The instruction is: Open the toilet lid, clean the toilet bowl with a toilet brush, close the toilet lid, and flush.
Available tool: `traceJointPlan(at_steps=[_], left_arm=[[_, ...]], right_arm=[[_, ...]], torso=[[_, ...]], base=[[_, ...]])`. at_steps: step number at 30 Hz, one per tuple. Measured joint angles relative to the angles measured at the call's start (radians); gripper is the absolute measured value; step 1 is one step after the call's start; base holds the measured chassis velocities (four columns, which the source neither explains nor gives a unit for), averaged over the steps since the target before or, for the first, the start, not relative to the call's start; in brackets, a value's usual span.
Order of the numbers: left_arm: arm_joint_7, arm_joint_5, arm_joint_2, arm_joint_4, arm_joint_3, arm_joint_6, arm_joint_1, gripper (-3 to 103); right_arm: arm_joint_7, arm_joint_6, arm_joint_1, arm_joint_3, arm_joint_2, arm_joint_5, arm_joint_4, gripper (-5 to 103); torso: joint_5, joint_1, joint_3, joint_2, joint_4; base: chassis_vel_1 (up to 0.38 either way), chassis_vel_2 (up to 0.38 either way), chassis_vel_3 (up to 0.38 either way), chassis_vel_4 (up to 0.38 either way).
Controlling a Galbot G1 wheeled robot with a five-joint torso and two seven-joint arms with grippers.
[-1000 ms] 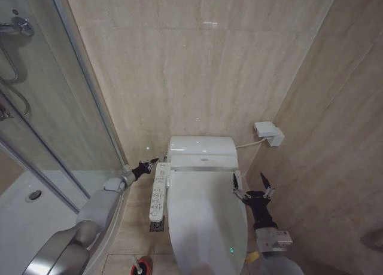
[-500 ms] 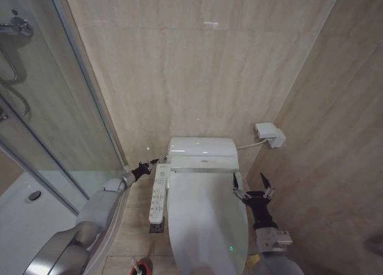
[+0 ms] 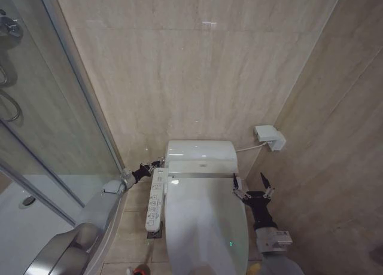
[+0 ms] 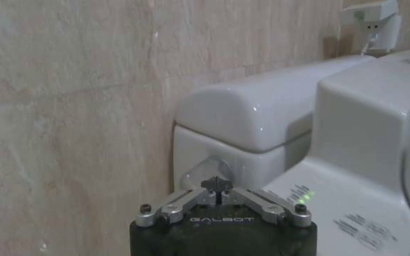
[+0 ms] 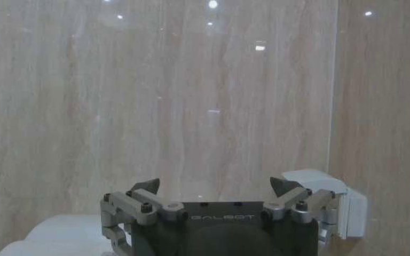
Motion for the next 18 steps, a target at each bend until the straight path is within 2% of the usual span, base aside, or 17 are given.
traceJointPlan(at_steps=[18], left_arm=[[0.049,0.024,-0.004,0.038,-0.01,0.002,-0.012,0]], right_arm=[[0.0,0.0,0.0,0.0,0.0,0.0,0.0,100]], torso=[[-0.0001,0.0,0.0,0.0,0.0]], base=[[0.0,0.0,0.0,0.0]])
